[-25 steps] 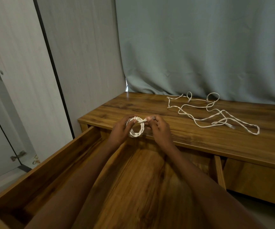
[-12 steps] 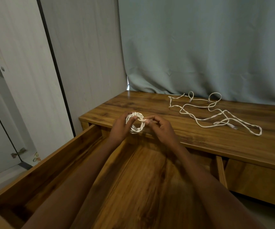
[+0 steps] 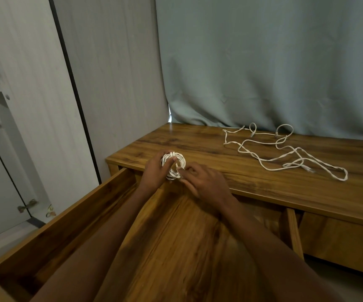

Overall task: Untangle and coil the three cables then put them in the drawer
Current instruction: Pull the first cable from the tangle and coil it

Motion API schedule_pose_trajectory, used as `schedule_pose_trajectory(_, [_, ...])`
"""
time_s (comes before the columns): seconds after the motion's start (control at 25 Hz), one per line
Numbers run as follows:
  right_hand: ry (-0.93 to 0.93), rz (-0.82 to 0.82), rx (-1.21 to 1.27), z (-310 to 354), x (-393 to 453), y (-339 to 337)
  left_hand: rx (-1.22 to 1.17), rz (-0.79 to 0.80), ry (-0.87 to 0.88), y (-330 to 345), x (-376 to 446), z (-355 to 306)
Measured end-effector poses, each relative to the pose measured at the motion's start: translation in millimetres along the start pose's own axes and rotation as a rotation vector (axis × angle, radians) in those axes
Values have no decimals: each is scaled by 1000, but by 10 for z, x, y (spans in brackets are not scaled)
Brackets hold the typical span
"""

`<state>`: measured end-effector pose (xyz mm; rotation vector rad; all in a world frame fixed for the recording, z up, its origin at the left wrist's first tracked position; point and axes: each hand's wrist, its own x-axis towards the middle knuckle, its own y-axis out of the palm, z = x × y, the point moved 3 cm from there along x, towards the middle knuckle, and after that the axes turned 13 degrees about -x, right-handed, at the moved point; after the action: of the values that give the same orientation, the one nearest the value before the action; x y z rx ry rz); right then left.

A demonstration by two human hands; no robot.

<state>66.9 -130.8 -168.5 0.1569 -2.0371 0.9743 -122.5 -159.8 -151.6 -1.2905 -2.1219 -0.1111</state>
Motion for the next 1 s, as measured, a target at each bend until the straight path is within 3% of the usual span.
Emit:
schedule_pose_trajectory(0.24, [63, 61, 64, 11, 12, 90, -88, 62, -131, 32, 1, 37])
schedule_pose_trajectory(0.6, [190, 155, 442, -136, 29, 113, 93, 102, -43, 103, -11, 40])
schedule_pose_trajectory(0.76, [175, 238, 453, -127, 26, 138, 102, 135, -55, 73, -60, 106])
schedule_pose_trajectory(1.0, [122, 120, 374, -53, 50, 79, 81, 64, -97, 55, -49, 123])
